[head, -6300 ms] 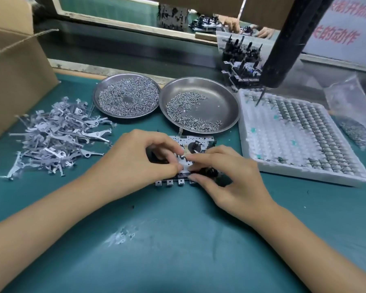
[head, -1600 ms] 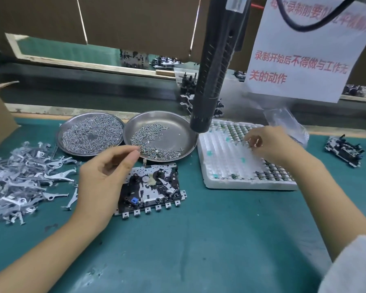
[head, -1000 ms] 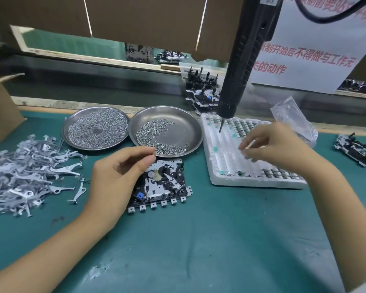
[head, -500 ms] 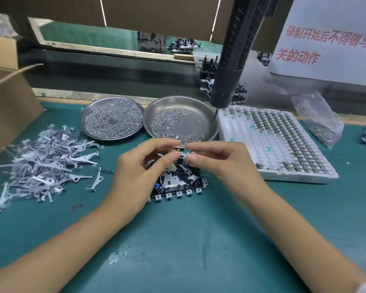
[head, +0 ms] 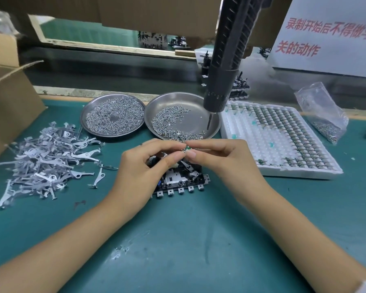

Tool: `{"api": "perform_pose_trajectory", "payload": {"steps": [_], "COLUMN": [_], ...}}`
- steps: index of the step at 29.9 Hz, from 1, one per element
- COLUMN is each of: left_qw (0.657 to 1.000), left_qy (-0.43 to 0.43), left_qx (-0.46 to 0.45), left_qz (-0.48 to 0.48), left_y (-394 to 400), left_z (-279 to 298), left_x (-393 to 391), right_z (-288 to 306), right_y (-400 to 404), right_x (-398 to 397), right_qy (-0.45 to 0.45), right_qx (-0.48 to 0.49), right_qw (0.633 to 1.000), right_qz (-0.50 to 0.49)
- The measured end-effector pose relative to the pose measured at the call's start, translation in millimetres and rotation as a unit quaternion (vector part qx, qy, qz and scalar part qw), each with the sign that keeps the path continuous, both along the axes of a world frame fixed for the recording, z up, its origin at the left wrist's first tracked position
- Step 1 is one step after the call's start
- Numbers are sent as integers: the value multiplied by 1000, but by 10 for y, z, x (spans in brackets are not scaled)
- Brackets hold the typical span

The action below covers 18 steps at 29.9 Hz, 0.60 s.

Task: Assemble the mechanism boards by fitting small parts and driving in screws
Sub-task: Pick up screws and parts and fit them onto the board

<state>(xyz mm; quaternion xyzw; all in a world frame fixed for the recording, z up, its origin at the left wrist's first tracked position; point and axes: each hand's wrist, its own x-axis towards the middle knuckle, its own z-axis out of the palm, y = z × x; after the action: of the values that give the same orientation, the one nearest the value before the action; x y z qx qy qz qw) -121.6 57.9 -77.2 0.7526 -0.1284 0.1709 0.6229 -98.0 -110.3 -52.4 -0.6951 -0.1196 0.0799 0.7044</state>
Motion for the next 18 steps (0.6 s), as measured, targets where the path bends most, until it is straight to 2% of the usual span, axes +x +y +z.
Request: {"api": "perform_pose_trajectory", "payload": {"steps": [10,18], "left_qw": [996,993], "left_qy": [-62,-66], "left_qx": [61,94], "left_qz": [36,29], "left_y": [16,65], "left_z": [50,63], "left_x": [13,21], "right_z": [-42,-56], "right_y": [45,49], "right_x": [-51,-52], "right_qy": [-150,-202], "right_qx": [-88,-114], "right_qw": [985,973], "right_qz": [-12,-14]}}
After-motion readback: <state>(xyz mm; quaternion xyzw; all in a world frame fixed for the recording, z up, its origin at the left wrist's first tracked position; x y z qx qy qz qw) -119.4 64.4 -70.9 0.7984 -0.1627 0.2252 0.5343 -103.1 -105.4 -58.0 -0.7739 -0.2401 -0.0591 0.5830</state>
